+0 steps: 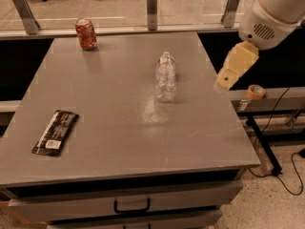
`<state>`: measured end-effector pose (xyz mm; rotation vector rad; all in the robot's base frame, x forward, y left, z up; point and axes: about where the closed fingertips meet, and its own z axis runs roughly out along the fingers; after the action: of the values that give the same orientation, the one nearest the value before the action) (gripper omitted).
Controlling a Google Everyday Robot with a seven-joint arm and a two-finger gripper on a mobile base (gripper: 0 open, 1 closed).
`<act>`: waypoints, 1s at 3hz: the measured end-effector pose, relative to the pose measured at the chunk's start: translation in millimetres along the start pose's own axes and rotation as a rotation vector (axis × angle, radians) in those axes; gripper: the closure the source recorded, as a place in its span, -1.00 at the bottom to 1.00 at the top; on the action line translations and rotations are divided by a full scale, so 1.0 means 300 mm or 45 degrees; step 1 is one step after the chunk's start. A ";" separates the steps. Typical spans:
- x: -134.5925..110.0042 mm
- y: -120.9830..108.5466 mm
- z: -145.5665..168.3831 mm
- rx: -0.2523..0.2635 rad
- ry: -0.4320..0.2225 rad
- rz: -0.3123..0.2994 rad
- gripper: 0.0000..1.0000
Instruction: Move water bottle near rxbar chocolate
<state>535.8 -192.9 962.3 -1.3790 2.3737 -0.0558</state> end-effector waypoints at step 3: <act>-0.127 -0.082 0.088 0.021 0.012 0.275 -1.00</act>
Offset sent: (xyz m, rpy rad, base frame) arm 0.0390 0.0159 -0.0057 0.0241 0.0111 -0.1153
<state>582.0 -169.2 955.6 -1.1097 2.5091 -0.0222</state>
